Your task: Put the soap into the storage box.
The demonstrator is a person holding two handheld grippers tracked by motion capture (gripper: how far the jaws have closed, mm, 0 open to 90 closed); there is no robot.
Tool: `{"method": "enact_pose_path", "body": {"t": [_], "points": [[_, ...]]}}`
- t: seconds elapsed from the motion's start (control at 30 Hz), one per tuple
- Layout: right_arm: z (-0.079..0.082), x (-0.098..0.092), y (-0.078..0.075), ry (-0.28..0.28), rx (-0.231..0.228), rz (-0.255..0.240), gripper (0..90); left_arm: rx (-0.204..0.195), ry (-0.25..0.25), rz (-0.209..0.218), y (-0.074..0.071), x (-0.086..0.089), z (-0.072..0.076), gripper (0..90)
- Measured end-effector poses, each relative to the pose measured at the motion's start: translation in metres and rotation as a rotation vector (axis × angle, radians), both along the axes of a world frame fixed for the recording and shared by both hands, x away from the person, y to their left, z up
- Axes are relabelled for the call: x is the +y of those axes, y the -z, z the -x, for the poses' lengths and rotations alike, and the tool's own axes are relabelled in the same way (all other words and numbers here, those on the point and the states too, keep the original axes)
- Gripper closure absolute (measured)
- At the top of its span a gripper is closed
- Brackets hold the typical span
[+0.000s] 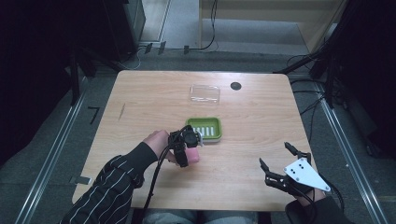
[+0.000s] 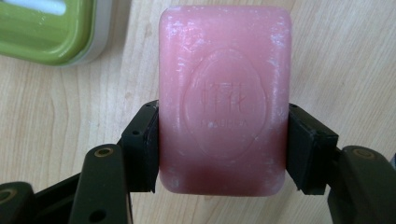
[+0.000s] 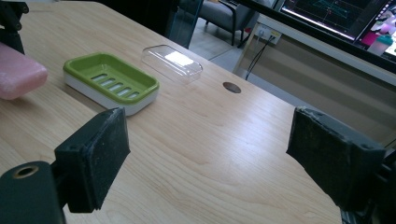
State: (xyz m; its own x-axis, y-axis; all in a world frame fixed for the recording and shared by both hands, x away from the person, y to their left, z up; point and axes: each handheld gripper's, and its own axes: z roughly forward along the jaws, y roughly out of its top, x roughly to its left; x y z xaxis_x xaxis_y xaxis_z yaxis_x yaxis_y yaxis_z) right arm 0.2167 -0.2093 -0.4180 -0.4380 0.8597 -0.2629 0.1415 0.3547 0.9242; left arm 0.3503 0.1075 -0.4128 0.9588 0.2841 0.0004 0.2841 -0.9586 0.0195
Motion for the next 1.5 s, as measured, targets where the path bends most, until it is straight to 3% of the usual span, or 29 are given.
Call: {"method": "enact_pose_path", "body": {"t": [0.87, 1.5], "points": [[0.0, 0.001, 0.0, 0.001, 0.003, 0.002, 13.0, -0.01, 0.059, 0.001, -0.014, -0.012, -0.019, 38.5], [0.0, 0.001, 0.0, -0.001, 0.005, 0.003, 13.0, -0.025, 0.075, 0.01, -0.021, -0.017, -0.032, 38.5]]}}
